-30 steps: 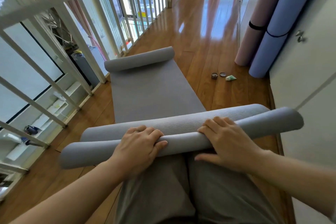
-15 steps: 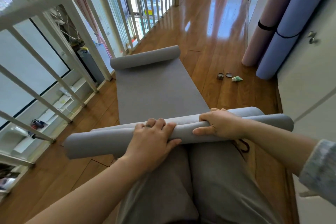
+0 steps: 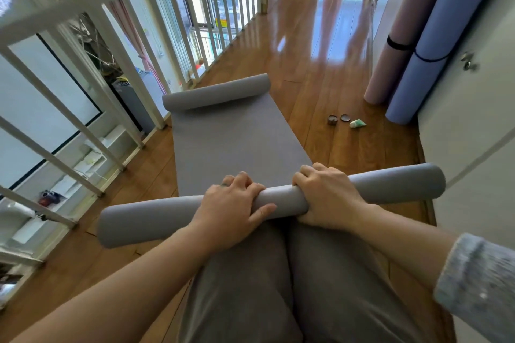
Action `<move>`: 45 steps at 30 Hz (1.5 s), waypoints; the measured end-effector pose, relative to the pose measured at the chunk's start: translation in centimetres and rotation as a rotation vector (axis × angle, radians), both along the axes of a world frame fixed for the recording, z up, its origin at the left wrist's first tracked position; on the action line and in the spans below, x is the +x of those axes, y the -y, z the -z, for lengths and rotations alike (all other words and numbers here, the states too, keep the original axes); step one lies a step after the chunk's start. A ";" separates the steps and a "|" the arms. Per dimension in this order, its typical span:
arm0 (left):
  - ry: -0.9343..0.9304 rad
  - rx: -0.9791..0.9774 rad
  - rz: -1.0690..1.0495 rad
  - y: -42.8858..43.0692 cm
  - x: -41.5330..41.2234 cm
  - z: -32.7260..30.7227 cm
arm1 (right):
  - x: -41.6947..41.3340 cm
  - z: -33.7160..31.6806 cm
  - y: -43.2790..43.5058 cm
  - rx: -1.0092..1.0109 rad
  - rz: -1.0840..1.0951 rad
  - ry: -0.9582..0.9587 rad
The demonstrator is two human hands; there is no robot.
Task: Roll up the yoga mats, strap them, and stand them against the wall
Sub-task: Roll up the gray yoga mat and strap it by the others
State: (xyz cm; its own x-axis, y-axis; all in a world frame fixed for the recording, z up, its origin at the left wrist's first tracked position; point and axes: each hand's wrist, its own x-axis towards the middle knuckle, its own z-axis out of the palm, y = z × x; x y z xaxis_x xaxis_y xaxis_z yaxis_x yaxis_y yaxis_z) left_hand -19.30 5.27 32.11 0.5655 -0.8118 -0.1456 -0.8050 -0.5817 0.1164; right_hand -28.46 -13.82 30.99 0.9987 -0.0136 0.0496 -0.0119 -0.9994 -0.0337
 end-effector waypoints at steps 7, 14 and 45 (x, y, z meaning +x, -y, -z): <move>0.238 -0.095 -0.001 0.8 0.6 -1.0 | 2.6 -3.9 0.9 0.112 -0.004 -0.312; 0.250 -0.119 0.092 -1.4 -2.1 -6.7 | -1.2 -9.1 -0.6 0.111 -0.087 -0.285; 0.189 -0.269 0.108 -3.9 -4.9 1.7 | -0.9 -1.5 -0.9 0.447 -0.050 -0.169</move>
State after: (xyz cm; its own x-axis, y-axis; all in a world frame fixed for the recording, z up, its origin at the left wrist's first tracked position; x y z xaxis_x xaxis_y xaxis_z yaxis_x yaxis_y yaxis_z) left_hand -24.21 9.15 30.38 0.4703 -0.8637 0.1809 -0.8825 -0.4602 0.0972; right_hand -29.38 -12.96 32.46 0.9922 0.0515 -0.1134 -0.0068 -0.8867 -0.4623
